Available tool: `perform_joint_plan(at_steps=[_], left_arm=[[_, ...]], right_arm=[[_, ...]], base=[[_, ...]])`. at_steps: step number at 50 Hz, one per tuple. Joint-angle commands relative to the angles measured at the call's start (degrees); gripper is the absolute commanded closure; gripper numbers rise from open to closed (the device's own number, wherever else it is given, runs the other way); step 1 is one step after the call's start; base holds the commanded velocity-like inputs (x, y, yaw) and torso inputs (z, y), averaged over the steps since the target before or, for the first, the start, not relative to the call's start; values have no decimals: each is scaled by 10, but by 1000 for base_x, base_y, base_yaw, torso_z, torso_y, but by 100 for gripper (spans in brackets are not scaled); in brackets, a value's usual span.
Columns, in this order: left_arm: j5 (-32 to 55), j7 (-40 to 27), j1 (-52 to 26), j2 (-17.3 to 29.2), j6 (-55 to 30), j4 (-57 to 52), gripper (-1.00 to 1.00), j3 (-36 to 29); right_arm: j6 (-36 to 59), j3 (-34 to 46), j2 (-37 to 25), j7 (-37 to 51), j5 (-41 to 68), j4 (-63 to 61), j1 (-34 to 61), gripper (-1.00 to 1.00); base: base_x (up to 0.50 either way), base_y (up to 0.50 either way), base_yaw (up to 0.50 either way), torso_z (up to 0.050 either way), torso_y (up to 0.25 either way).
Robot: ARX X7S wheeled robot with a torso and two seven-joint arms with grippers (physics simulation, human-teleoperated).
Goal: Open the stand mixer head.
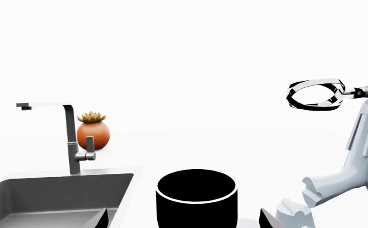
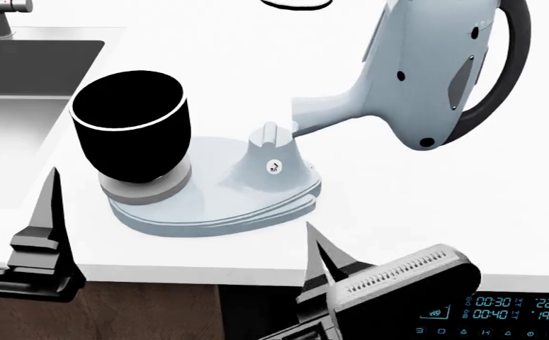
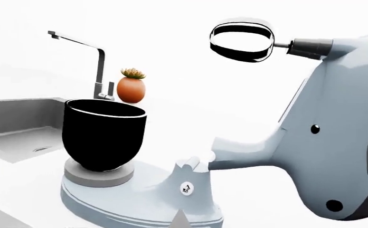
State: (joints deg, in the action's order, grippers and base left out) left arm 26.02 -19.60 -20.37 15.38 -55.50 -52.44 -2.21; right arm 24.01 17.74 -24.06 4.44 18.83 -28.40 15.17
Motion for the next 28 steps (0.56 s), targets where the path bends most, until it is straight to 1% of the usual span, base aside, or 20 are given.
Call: perform_joint_plan(at_steps=[1,3,6,7,8,10,15,21,28], left_arm=[[9,-9,27,8,-11,-27,-100,-2],[13,-13,20,6,-19,-30,-100,-2],[6,-11,22,5,-7,-16,-100,-18],[3,-10,21,5,-2,-10,-100,-25],[2,-6,20,4,4,-1,-100,-32],[-2,-3,19,4,12,11,-100,-41],[-2,0,5,0,16,19,-100,-56],[1,3,-3,-3,16,18,-100,-73],[7,-11,23,10,7,-11,-100,-50]], right_arm=[[-9,19,-25,22,-41,-82,-50,100],[-5,13,-27,25,-37,-92,-51,100],[-3,6,-27,30,-34,-91,-50,100],[-17,-6,-19,40,-31,-94,-55,100],[-1,1,-27,36,-32,-100,-53,100],[1,7,-28,39,-43,-99,-52,100],[6,-5,-21,60,-48,-92,-49,100],[8,-11,-23,63,-50,-85,-44,100],[-3,-4,-27,55,-50,-90,-46,100]], base=[[0,0,0,0,0],[0,0,0,0,0],[0,0,0,0,0],[0,0,0,0,0],[0,0,0,0,0],[0,0,0,0,0],[0,0,0,0,0],[0,0,0,0,0],[0,0,0,0,0]])
